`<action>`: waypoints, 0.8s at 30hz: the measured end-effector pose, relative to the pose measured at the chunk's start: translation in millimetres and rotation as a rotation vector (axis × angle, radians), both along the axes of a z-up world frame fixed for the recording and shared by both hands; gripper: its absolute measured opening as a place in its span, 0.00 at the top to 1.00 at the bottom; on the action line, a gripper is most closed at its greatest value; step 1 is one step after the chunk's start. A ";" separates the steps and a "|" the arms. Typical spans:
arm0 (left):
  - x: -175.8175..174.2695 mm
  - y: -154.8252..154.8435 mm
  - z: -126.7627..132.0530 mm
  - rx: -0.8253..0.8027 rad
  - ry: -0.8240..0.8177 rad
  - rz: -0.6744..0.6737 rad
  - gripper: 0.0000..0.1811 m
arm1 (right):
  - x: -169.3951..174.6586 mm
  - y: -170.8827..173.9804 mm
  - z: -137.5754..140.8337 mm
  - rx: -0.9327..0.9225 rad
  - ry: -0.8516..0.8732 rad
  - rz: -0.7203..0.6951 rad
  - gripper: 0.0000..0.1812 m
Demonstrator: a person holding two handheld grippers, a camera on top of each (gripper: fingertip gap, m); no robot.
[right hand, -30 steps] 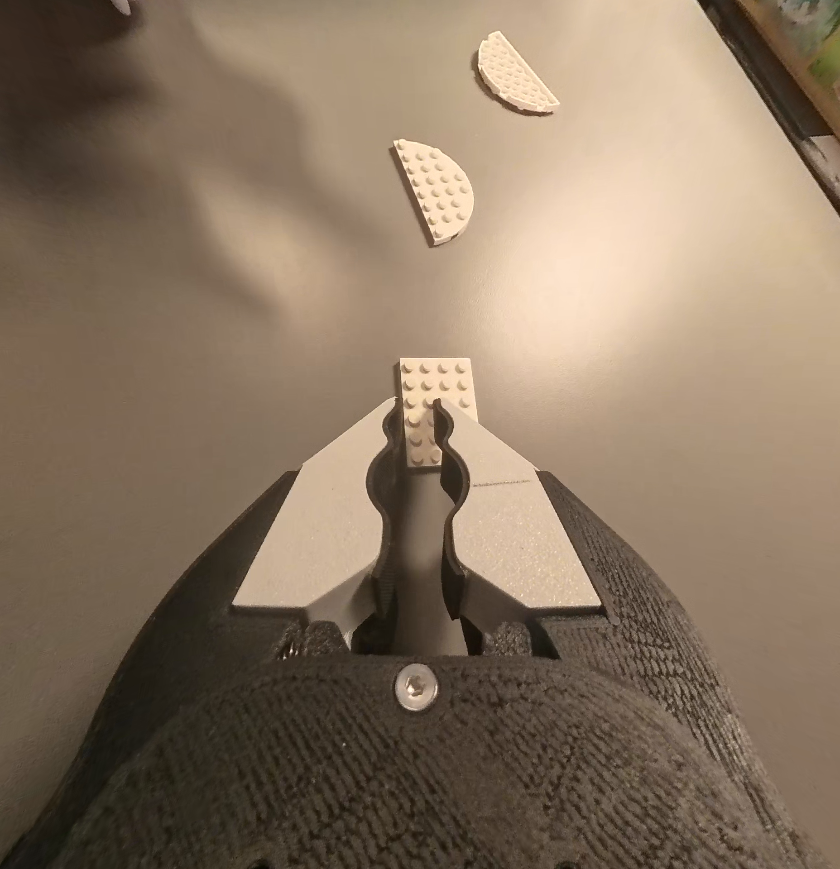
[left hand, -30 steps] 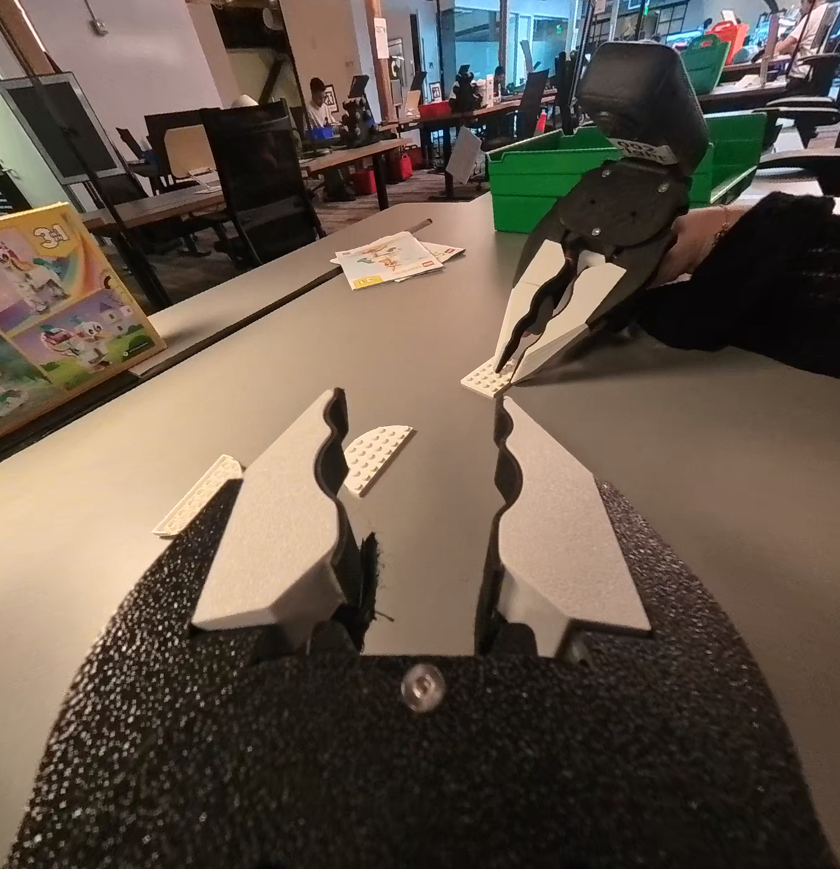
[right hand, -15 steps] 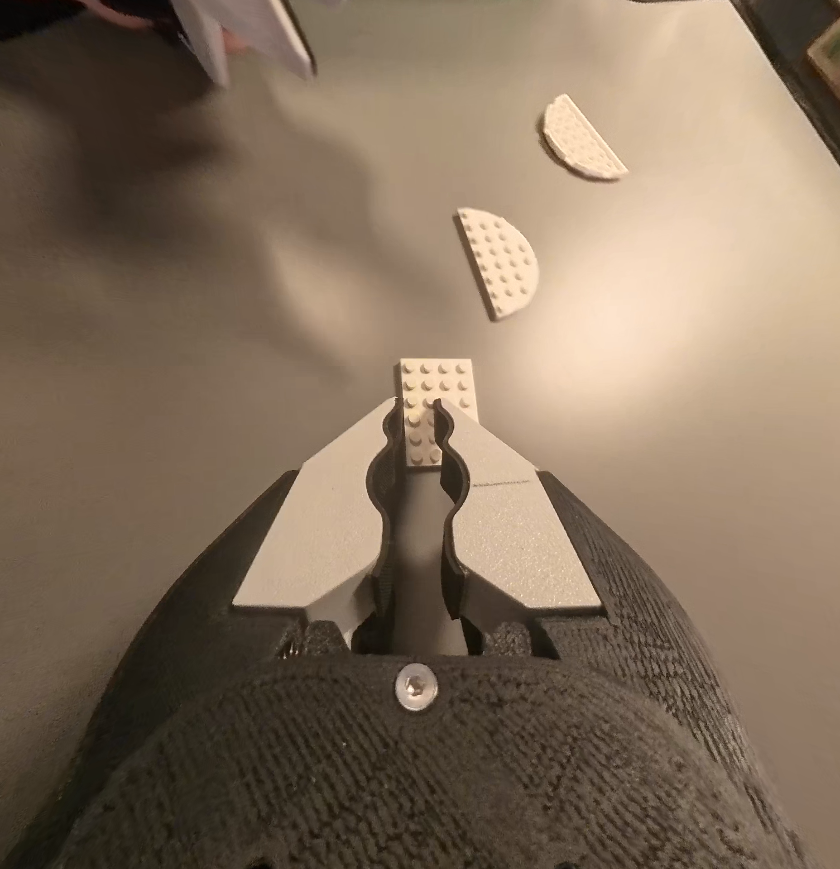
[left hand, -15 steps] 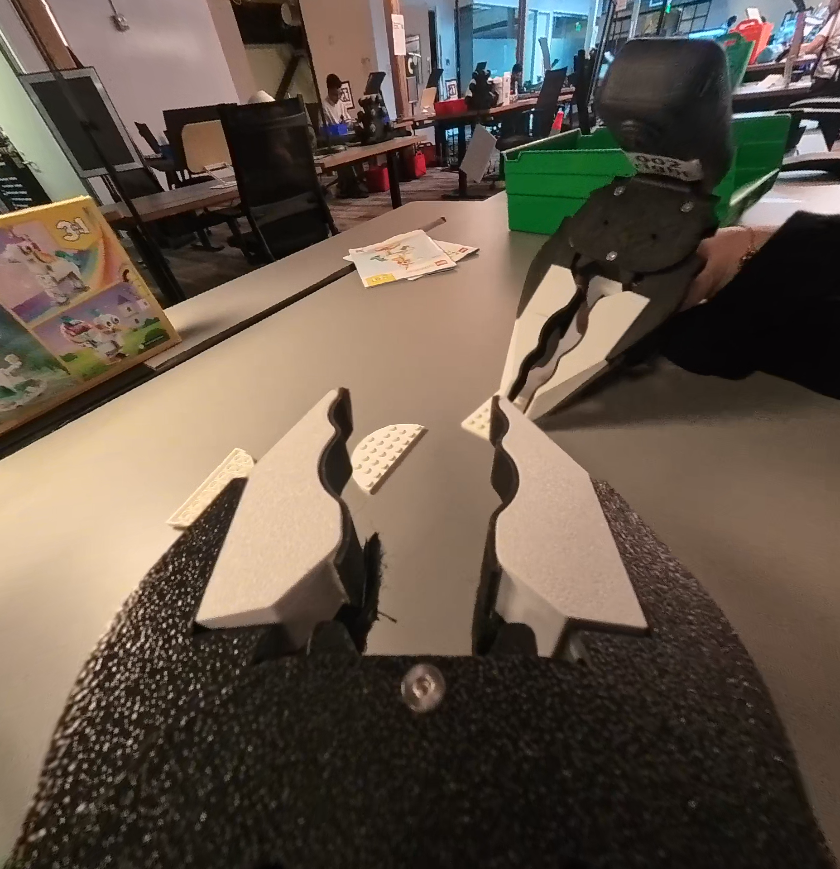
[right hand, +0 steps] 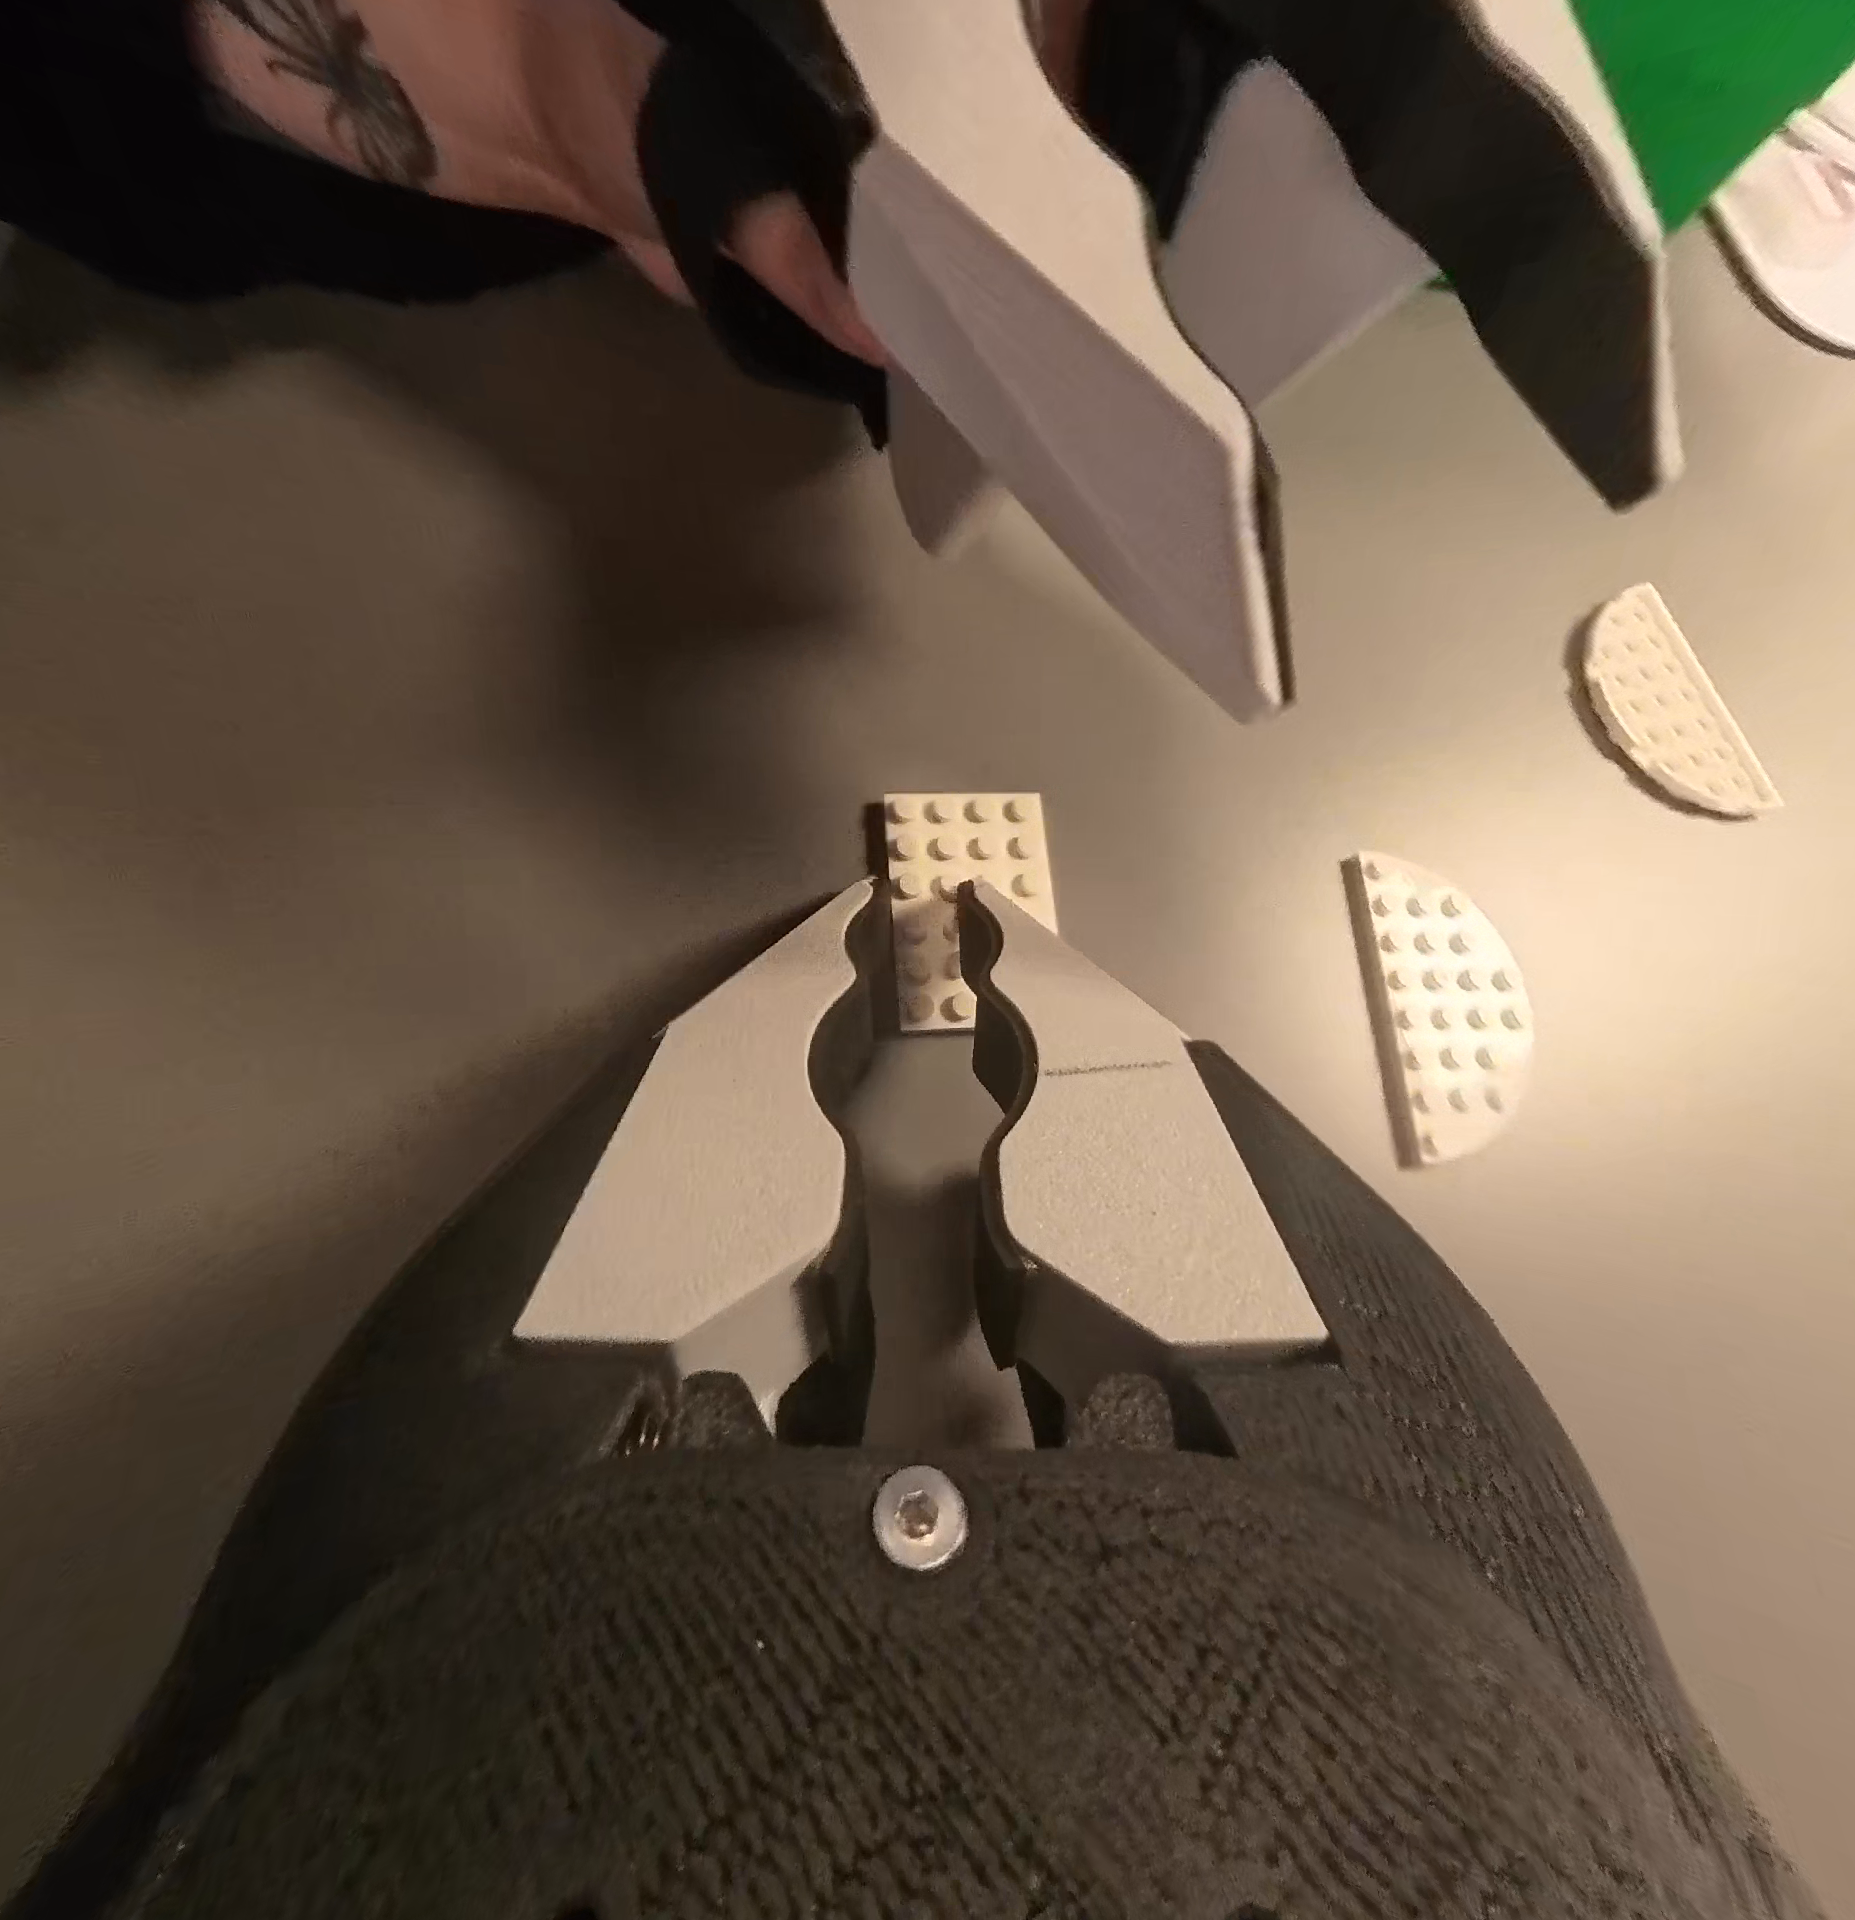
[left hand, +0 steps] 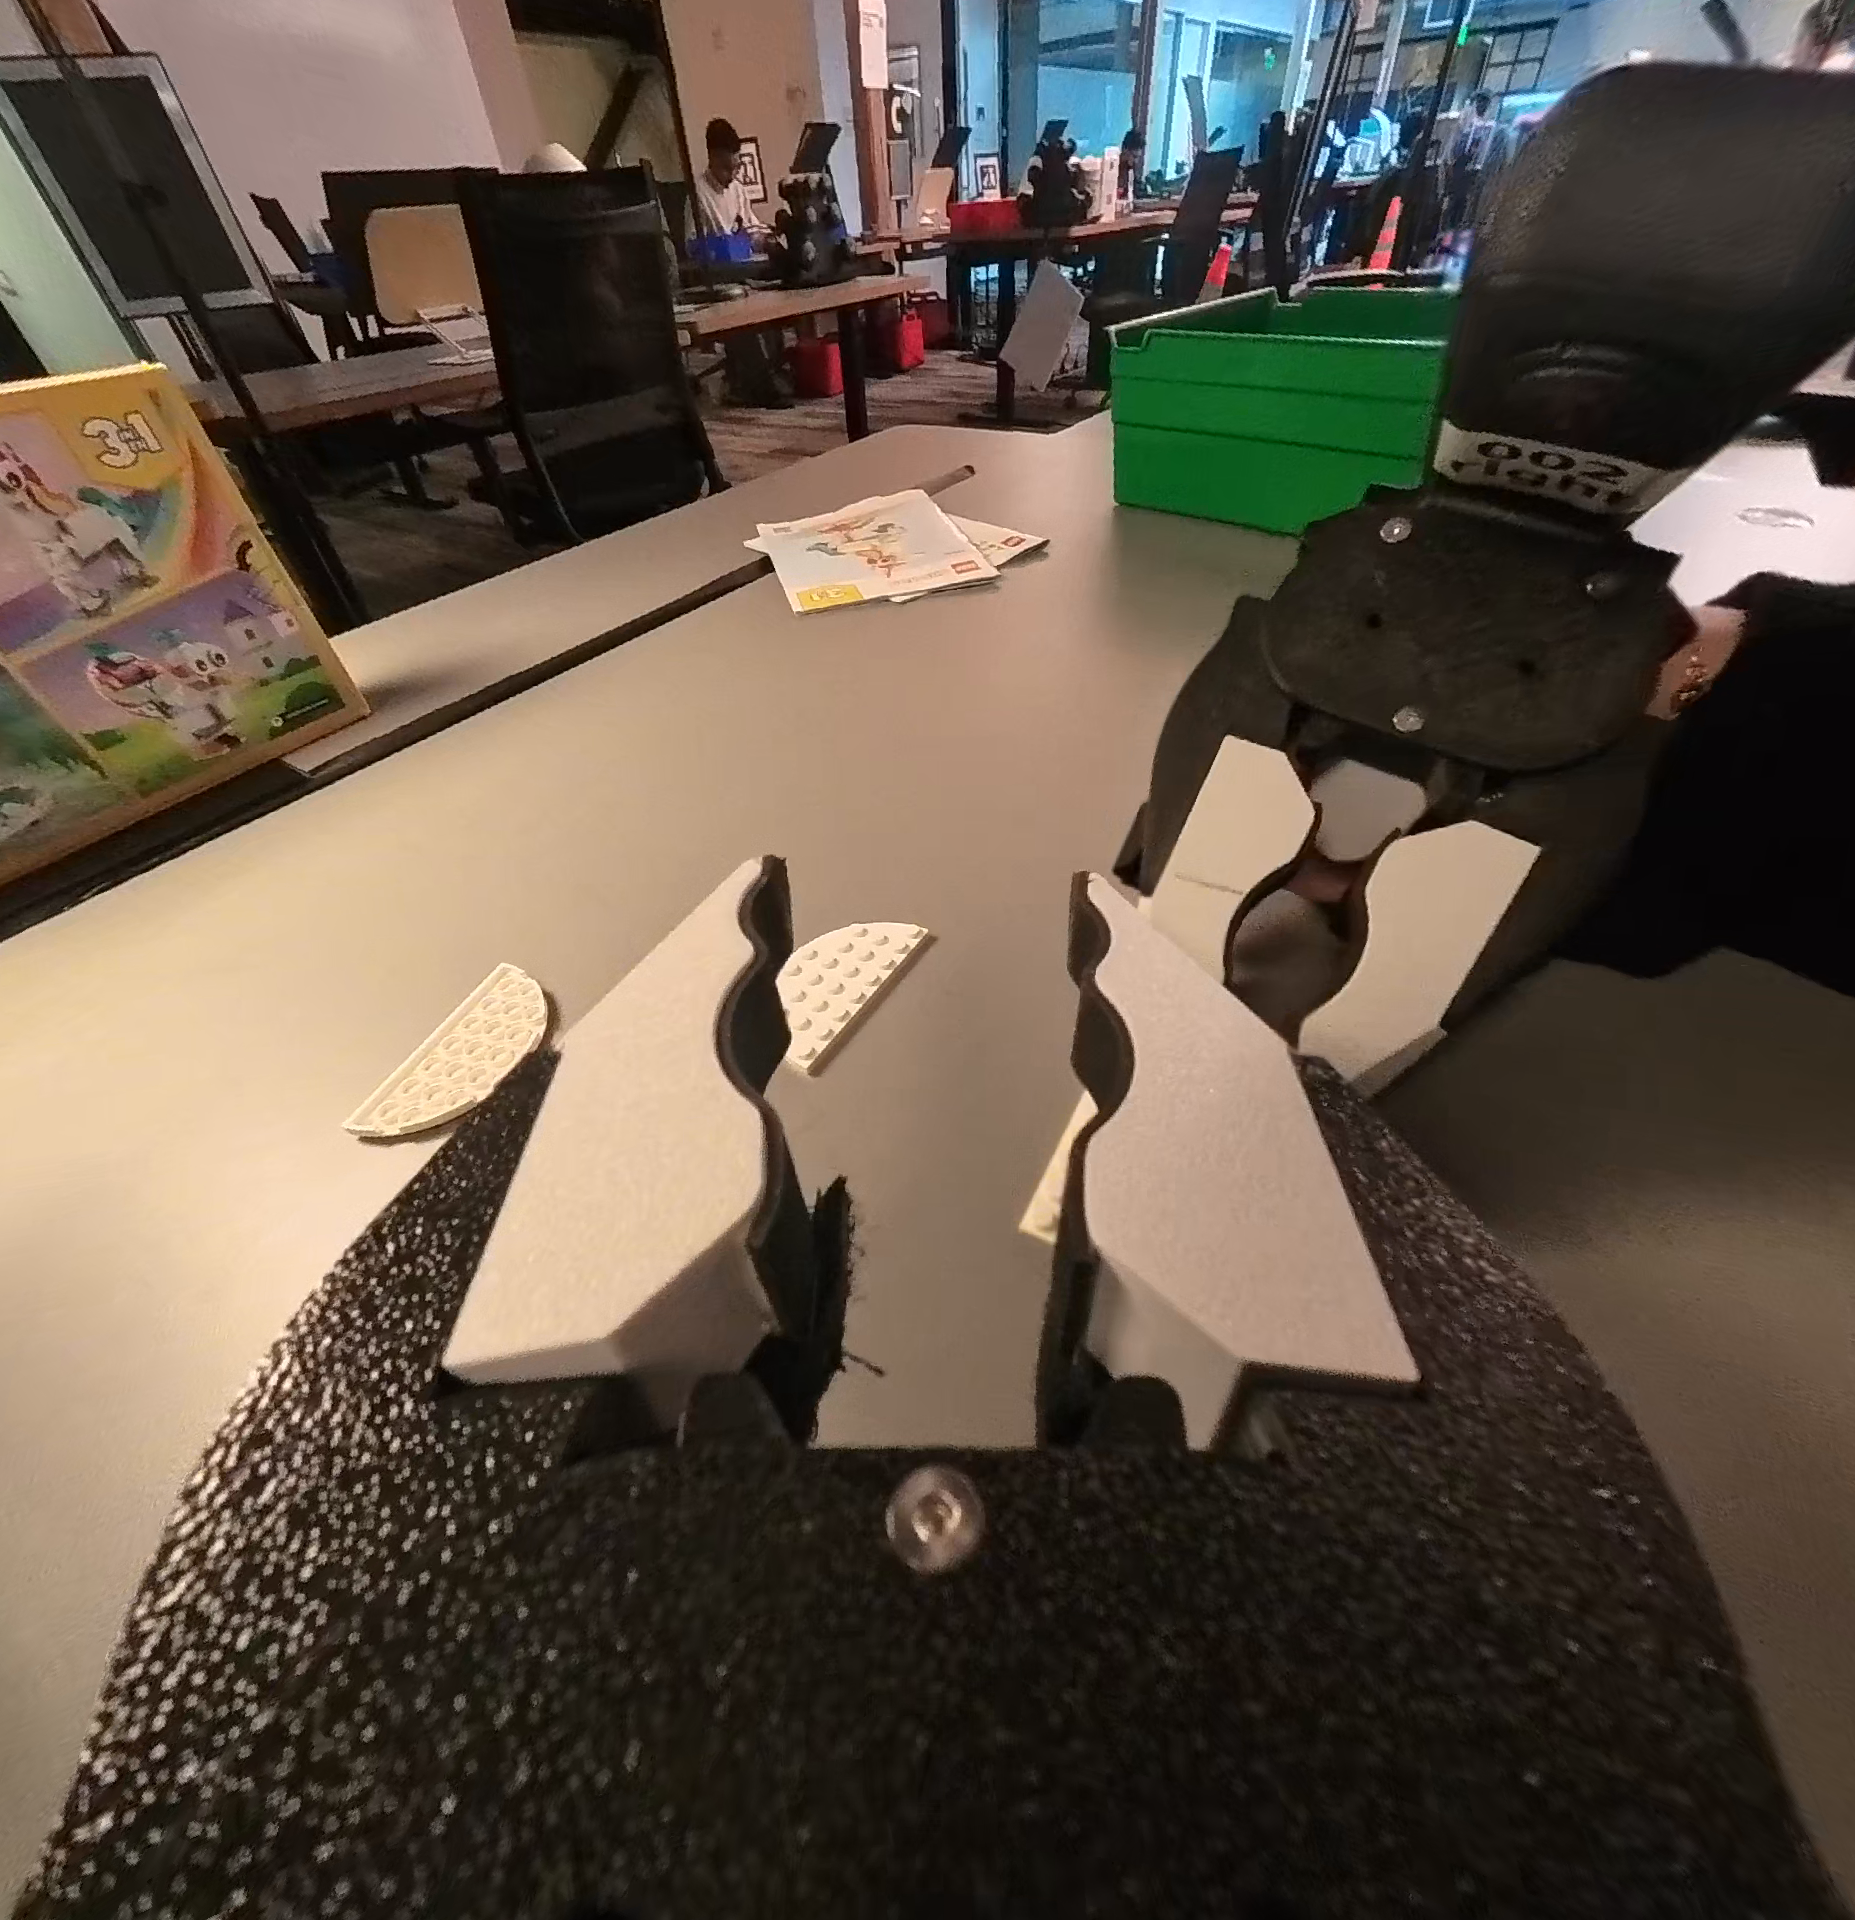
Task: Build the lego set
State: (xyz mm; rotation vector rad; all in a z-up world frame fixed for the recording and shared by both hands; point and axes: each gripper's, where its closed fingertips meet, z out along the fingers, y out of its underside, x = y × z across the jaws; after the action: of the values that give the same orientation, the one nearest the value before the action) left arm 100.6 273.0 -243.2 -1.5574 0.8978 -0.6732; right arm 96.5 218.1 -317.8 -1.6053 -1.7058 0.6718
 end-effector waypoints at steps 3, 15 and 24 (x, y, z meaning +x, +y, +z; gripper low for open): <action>0.4 0.2 -1.3 -0.002 0.004 0.001 0.71 | -5.4 -4.7 0.0 -0.006 0.001 0.015 0.93; -4.3 3.6 1.6 -0.022 -0.032 0.017 0.73 | 8.4 0.7 17.0 0.132 0.002 -0.014 0.89; -11.7 9.7 9.0 0.021 -0.049 0.076 0.73 | 41.2 34.3 23.1 0.051 0.100 -0.186 0.80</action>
State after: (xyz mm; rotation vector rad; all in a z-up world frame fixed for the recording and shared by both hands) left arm 89.0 282.6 -234.1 -1.5424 0.8035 -0.6431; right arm 137.7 252.4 -294.7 -1.6424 -1.4691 0.6011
